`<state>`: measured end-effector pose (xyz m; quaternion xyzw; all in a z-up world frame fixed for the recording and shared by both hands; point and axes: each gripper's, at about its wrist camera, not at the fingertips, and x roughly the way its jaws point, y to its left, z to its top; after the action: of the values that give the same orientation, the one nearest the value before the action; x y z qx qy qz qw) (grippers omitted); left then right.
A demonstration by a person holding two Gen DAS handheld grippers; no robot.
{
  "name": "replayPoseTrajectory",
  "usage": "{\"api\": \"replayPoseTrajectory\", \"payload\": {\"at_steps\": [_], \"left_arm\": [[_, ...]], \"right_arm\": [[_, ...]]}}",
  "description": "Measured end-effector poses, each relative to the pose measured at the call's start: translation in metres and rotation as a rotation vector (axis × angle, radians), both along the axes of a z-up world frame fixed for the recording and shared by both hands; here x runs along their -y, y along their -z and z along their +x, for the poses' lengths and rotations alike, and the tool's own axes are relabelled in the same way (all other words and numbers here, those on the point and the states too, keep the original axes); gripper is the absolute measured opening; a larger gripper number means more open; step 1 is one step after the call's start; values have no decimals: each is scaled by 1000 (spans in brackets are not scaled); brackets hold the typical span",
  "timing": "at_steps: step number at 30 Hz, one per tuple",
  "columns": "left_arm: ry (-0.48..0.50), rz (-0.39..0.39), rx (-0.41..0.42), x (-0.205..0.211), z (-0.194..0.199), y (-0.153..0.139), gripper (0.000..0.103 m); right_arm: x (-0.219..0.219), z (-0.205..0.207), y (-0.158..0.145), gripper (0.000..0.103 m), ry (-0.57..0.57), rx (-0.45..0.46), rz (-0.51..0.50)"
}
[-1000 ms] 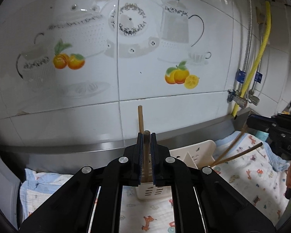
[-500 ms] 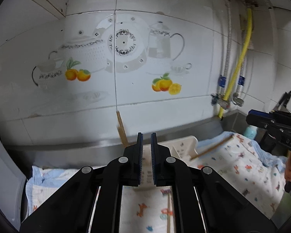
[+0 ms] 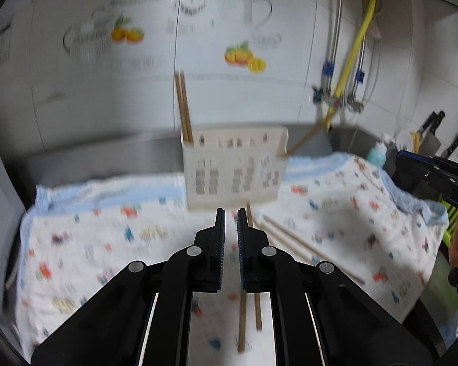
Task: Organize utensils
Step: 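Open both tools to drop the chopsticks into the holder, then lower both tools to the chopstick pile and close each on one chopstick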
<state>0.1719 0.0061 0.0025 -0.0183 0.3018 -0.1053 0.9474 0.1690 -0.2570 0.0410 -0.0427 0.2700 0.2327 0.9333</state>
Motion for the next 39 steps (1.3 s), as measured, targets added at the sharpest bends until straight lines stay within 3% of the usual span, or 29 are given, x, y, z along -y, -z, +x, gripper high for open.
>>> {"api": "replayPoseTrajectory", "payload": {"at_steps": [13, 26, 39], "left_arm": [[34, -56, -182, 4, -21, 89, 8], [55, -24, -228, 18, -11, 113, 8], [34, -25, -270, 18, 12, 131, 8]], "right_arm": [[21, -23, 84, 21, 49, -138, 10], [26, -17, 122, 21, 63, -219, 2], [30, -4, 138, 21, 65, -256, 0]]}}
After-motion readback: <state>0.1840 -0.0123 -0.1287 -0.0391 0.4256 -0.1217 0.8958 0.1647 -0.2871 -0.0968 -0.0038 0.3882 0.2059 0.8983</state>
